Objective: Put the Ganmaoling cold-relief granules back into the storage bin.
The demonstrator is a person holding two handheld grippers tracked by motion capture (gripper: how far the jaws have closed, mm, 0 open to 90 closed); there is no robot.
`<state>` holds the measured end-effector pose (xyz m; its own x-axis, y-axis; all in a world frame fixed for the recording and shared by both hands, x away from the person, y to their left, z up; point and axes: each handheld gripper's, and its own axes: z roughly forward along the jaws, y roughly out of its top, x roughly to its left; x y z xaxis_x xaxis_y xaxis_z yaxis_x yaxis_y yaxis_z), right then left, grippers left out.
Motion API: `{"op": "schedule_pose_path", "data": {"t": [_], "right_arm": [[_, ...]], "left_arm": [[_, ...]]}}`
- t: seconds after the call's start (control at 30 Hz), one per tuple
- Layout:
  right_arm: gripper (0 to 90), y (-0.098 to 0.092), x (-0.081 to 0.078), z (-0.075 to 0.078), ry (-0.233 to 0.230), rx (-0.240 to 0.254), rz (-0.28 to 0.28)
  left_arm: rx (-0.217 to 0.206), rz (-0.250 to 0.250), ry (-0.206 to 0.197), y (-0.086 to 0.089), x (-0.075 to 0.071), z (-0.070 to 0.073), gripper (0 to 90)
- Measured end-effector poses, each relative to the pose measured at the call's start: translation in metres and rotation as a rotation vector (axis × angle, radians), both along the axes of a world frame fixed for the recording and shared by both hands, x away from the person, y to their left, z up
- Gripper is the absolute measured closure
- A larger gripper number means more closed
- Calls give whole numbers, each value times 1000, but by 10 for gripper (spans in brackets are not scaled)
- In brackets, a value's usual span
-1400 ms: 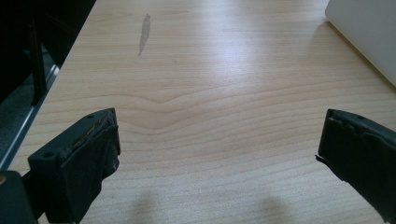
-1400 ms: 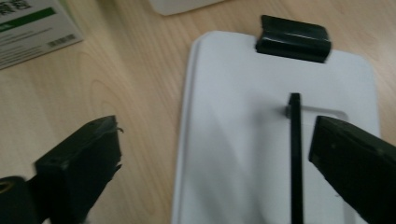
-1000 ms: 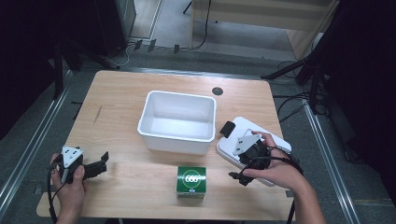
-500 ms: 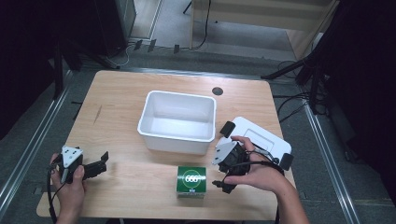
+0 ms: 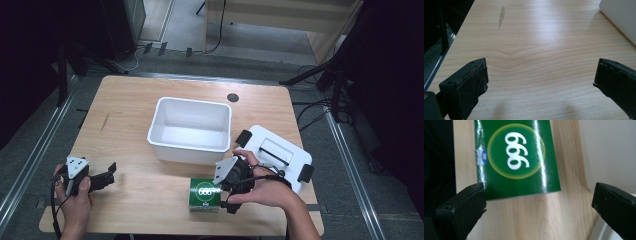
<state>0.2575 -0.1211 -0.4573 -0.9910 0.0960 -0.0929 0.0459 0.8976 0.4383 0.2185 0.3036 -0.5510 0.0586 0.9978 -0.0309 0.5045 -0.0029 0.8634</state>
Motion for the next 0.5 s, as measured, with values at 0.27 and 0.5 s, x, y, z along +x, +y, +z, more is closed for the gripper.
{"op": "schedule_pose_path", "data": {"t": [0.27, 0.5], "right_arm": [[0, 13, -6, -1, 22, -1, 33], [0, 22, -10, -3, 34, -5, 47]], "left_arm": [[-1, 2, 5, 0, 1, 0, 0], [-2, 1, 3, -1, 1, 0, 0]]}}
